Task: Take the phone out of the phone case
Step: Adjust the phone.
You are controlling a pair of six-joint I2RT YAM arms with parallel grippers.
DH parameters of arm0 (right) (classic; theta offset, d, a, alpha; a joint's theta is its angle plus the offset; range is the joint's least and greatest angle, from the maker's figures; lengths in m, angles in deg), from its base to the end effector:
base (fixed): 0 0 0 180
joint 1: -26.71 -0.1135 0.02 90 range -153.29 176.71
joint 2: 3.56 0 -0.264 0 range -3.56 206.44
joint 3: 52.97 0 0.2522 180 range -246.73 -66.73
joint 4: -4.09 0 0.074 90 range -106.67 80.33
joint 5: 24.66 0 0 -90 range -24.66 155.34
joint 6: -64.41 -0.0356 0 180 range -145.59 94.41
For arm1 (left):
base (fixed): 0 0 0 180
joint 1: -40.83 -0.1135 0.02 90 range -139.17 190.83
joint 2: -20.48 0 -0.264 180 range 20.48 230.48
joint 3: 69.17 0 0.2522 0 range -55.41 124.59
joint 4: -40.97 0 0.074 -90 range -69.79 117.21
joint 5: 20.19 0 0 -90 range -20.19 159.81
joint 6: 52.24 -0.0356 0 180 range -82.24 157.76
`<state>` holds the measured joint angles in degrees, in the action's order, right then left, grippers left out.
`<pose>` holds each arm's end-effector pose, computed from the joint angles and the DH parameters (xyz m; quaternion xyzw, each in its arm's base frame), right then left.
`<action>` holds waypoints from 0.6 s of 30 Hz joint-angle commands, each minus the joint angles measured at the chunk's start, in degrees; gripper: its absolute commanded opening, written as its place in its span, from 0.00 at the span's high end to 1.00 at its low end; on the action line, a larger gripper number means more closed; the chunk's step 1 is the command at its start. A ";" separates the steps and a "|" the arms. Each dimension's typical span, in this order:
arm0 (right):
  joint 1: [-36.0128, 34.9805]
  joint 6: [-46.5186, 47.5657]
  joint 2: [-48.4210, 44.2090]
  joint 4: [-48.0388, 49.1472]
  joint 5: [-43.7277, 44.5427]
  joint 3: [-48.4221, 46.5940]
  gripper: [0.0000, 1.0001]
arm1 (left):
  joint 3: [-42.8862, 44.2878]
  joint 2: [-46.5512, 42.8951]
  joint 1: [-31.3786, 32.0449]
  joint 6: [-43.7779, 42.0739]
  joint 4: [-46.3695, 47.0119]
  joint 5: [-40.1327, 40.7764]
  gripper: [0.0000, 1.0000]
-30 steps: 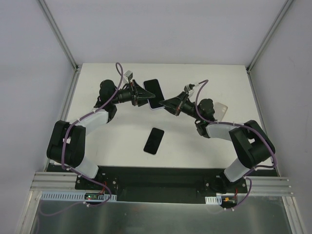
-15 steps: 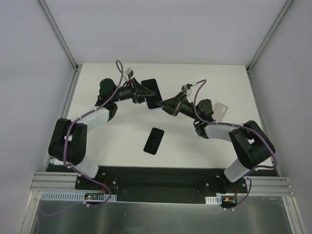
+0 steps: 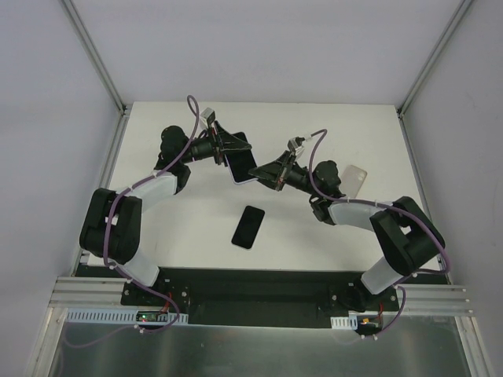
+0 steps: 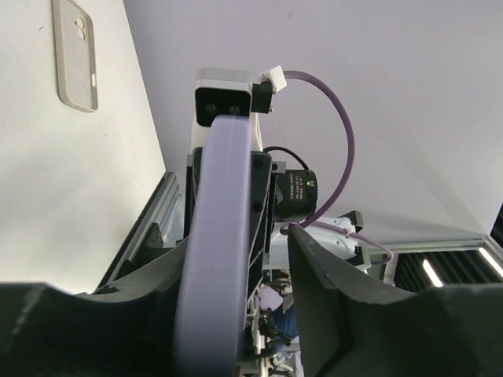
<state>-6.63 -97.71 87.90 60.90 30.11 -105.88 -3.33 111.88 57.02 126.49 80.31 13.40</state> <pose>0.2576 0.1940 0.2525 -0.0459 0.6082 0.7220 0.3266 0.3230 -0.1247 0.2909 -0.0219 0.6585 -0.7276 0.1912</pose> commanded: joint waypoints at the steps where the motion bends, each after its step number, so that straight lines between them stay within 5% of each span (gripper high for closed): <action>1: -1.37 4.27 -4.54 0.37 -2.75 -1.18 0.99 | 2.86 -0.52 0.51 1.18 5.34 0.94 0.60; 2: -1.46 4.27 -4.45 0.45 -2.92 -1.62 0.99 | 2.77 -0.52 0.51 1.10 5.43 1.03 0.64; 4: -1.46 4.18 -4.45 0.45 -2.83 -1.71 0.99 | 2.68 -0.69 0.60 1.27 5.35 1.12 0.96; 5: -1.46 4.18 -4.27 0.36 -2.57 -1.71 0.99 | 2.59 -0.87 0.52 1.18 5.35 1.12 1.00; 8: -1.55 4.09 -4.01 0.54 -2.31 -1.36 0.99 | 2.07 -1.13 0.51 1.27 5.17 1.21 0.99; 12: -1.55 3.74 -3.57 1.15 -1.95 -0.84 0.99 | 1.63 -1.48 0.51 1.10 5.17 1.38 0.67; 16: -1.55 3.21 -3.13 2.03 -1.60 -0.40 0.99 | 1.54 -1.40 0.51 1.27 5.35 1.38 0.64; 18: -1.55 3.04 -2.96 2.38 -1.25 -0.22 0.99 | 1.54 -1.57 0.51 1.45 5.61 1.38 0.69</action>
<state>-7.73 -95.35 85.54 57.14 29.31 -105.69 -3.14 112.29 57.02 127.23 81.40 13.58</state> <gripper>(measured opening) 0.145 0.360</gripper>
